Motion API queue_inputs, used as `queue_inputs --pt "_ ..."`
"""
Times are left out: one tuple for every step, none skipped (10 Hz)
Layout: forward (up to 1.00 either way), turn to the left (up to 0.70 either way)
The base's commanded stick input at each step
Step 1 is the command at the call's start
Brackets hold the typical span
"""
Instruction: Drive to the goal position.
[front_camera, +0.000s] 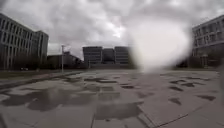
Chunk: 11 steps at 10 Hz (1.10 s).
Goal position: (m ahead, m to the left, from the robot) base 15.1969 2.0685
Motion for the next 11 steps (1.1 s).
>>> queue_inputs --pt "0.70 0.00" --pt "0.70 0.00" --pt "0.70 0.00" --pt "0.70 0.01" --pt "0.70 0.11" --pt "0.70 0.29" --pt "0.70 0.35" --pt "0.70 0.30" --pt "0.70 0.19" --pt "0.70 0.02" --pt "0.70 0.01"
